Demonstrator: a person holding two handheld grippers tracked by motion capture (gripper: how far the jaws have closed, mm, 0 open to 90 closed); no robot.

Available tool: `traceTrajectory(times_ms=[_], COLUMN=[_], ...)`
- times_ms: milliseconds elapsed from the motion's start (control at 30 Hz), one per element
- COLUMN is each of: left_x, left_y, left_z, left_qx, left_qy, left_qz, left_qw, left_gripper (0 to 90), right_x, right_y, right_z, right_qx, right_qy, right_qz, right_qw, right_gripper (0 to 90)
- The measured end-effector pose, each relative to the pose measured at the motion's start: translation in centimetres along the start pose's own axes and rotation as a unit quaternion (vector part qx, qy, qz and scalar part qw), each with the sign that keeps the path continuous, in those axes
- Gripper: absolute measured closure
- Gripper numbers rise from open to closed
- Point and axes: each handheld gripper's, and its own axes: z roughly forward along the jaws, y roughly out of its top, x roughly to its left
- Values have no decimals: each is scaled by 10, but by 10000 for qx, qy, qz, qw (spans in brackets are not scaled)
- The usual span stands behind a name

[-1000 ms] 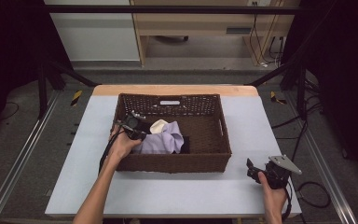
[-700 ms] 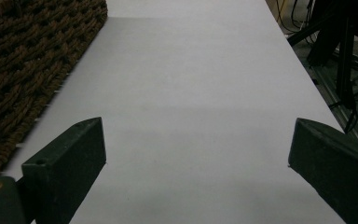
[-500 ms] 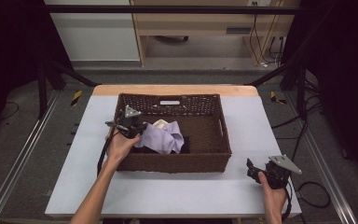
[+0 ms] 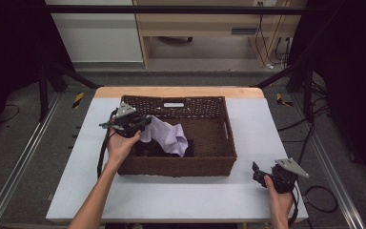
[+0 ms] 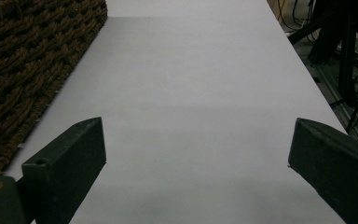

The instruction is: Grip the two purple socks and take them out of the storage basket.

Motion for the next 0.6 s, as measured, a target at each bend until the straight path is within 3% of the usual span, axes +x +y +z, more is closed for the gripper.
traceTrajectory(times_ms=[33, 300, 400, 600], left_x=[-1, -8, -12, -25], left_y=[4, 23, 28, 42], left_z=[-4, -20, -24, -41], left_qx=[-152, -670, -747, -1098], left_qy=[-22, -81, -84, -253], left_qz=[-35, -137, -91, 37], left_qw=[9999, 9976, 9971, 9936], left_gripper=[833, 833, 833, 833], right_x=[0, -1, -1, -1], right_y=[0, 0, 0, 0], right_z=[0, 0, 0, 0], right_qx=[-10, -15, 14, 17], right_qy=[1, -5, 32, 14], right_qz=[-8, -4, 18, 19], right_qw=[10000, 10000, 10000, 10000], right_gripper=[44, 44, 44, 45])
